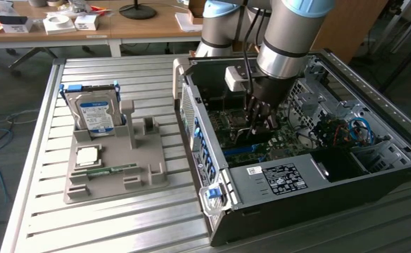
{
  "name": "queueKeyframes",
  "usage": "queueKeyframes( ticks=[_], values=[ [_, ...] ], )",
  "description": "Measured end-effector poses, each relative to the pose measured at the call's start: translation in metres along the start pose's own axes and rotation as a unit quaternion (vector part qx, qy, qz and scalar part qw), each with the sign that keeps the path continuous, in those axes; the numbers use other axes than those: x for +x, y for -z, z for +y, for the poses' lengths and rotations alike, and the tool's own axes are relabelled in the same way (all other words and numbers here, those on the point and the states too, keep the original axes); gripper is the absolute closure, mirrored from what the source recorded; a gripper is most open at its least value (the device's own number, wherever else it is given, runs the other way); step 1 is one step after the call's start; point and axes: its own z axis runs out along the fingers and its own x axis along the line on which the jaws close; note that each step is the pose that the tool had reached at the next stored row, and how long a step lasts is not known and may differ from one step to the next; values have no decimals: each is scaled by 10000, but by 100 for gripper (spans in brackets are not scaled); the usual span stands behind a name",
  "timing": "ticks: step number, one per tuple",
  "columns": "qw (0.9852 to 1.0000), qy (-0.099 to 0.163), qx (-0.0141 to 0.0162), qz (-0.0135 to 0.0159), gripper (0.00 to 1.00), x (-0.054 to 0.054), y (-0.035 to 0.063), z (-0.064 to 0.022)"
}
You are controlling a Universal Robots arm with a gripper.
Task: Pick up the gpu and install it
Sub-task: 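Insert the gpu into the slot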
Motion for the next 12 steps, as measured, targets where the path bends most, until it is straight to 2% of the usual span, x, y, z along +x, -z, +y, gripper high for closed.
queueKeyframes(
  ticks=[3,7,12],
  values=[
    [10000,0,1,-1,74,0,-2,1],
    [10000,6,26,-3,74,-1,-4,6],
    [10000,5,29,-2,74,0,-5,12]
  ],
)
